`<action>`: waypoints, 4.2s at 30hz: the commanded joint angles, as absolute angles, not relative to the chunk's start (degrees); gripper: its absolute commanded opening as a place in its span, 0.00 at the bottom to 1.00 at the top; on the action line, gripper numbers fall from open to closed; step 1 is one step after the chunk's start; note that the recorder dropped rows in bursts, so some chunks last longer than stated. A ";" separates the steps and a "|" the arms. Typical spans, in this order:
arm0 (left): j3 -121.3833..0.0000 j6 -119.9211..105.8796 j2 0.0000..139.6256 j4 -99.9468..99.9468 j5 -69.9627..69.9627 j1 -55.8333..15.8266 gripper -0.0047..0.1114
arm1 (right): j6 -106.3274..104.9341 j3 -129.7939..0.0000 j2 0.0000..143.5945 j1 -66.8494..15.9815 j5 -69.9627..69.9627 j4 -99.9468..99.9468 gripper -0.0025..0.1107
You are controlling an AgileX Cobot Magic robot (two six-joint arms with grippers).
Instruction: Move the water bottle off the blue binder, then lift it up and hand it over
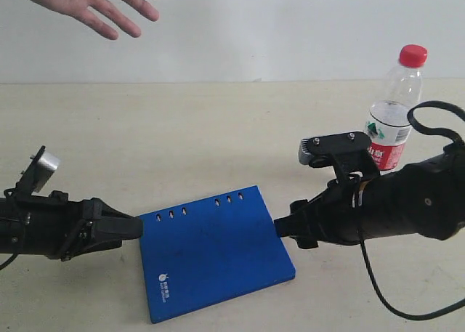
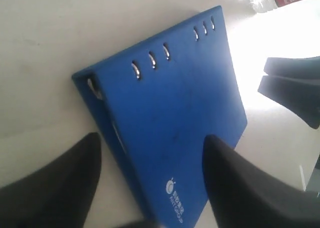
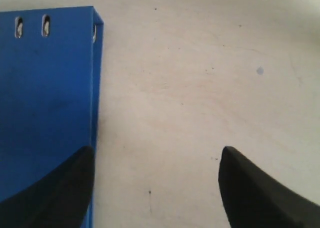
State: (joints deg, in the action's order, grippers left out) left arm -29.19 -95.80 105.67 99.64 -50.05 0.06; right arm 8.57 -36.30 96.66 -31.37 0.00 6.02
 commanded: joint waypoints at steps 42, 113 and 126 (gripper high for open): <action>-29.37 -106.35 106.04 99.95 -61.35 -0.10 0.52 | -68.62 -52.30 112.43 -22.26 40.26 75.52 0.57; -40.21 -104.19 100.97 99.95 -31.79 0.02 0.52 | -75.40 -53.25 119.89 -22.26 55.44 87.05 0.49; -40.21 -94.10 106.23 87.78 -37.04 0.02 0.52 | -75.50 -53.25 119.89 -22.26 59.44 84.09 0.49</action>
